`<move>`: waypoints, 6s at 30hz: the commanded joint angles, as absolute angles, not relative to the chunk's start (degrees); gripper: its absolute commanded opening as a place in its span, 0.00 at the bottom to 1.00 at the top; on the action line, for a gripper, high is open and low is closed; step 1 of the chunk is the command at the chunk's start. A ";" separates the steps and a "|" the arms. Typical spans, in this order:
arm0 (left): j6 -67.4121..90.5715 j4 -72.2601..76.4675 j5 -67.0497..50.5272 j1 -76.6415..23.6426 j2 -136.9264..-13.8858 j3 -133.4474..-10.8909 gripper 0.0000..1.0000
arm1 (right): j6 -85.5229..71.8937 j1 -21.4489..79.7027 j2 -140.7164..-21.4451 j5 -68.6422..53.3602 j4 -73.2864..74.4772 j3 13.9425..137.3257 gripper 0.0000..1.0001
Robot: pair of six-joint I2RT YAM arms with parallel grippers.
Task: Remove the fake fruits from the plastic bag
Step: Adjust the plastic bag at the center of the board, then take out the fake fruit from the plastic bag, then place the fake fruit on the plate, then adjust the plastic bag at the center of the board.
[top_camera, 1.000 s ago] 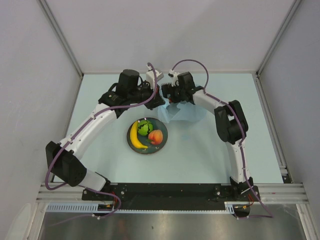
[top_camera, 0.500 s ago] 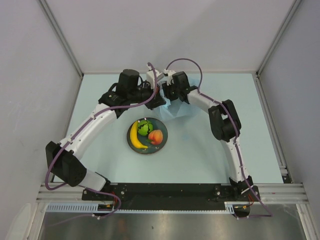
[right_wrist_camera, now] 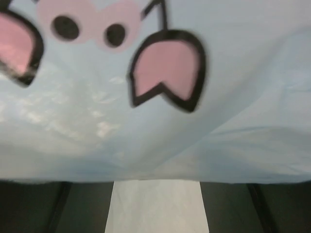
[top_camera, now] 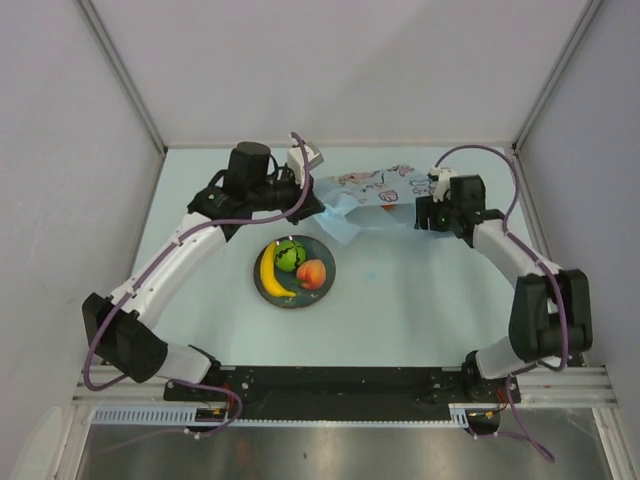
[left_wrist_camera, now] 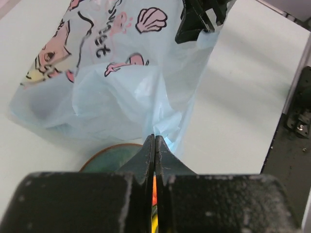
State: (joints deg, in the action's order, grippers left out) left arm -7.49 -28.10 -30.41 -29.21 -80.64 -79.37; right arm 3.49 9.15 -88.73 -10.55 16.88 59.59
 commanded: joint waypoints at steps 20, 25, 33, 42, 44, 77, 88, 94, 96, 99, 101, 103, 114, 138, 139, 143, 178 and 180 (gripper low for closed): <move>-17.74 -27.26 -18.30 -30.76 -72.97 -74.39 0.00 | 2.02 25.49 -104.57 -14.16 -2.28 73.98 0.78; -20.74 -18.90 -12.92 -30.76 -64.17 -64.70 0.00 | -1.58 24.70 -109.94 -16.95 -5.35 79.71 0.82; -20.39 -19.87 -15.64 -30.76 -67.93 -65.92 0.01 | -3.87 28.39 -117.67 -15.56 -7.38 84.81 1.00; -19.86 -18.81 -18.45 -30.76 -70.58 -67.59 0.00 | -2.64 29.36 -128.14 -10.82 -6.07 94.21 1.00; -19.42 -18.63 -18.46 -30.76 -70.75 -67.50 0.00 | -2.20 29.09 -129.54 -9.41 -6.41 95.62 0.96; -0.88 -9.41 -24.25 -26.98 -101.68 -97.19 0.00 | 28.63 28.56 -85.33 -42.45 20.75 70.31 0.39; 2.46 -6.24 -29.79 -26.81 -97.74 -97.91 0.00 | 9.77 34.01 -102.12 -30.51 0.81 71.36 0.40; 2.90 -6.42 -31.20 -26.81 -93.34 -94.31 0.00 | 5.90 34.19 -109.42 -29.35 0.61 74.79 0.43; 3.08 -6.24 -31.72 -26.81 -92.73 -93.34 0.00 | 5.19 34.45 -111.52 -30.06 0.61 75.41 0.44; 3.25 -5.71 -33.04 -26.81 -92.37 -92.38 0.00 | 5.54 35.85 -112.76 -29.53 0.61 76.20 0.44; 3.87 -5.36 -33.39 -26.89 -92.37 -92.02 0.00 | 5.45 36.38 -113.46 -29.44 0.61 76.46 0.45; 4.30 -5.10 -33.84 -26.98 -92.37 -91.93 0.00 | 5.45 37.26 -113.99 -29.79 0.61 76.73 0.45; 4.75 -4.48 -34.54 -28.04 -93.16 -91.93 0.00 | 4.40 39.20 -115.93 -29.53 0.71 77.69 0.51; 6.06 -4.13 -33.67 -28.48 -98.52 -97.47 0.00 | 14.41 30.50 -94.32 -40.52 21.44 81.91 1.00; 6.15 -4.39 -33.49 -28.39 -98.53 -97.47 0.00 | 14.94 30.24 -93.09 -40.60 21.88 81.91 1.00; 6.76 -4.75 -33.75 -28.39 -98.70 -97.21 0.00 | 14.86 28.48 -87.21 -42.27 20.67 81.83 0.94; 9.85 -9.92 -41.91 -25.14 -105.84 -109.69 0.00 | -9.24 13.53 -86.91 -29.29 -5.99 84.63 0.51; 9.23 -12.21 -42.80 -25.05 -103.63 -107.33 0.00 | -7.66 14.41 -90.94 -26.90 -2.92 87.79 0.49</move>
State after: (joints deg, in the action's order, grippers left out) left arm 9.58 -8.36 -37.71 -25.43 -111.20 -108.40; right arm -8.82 13.15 -84.53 -35.11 -3.09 82.72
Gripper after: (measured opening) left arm 0.004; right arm 0.514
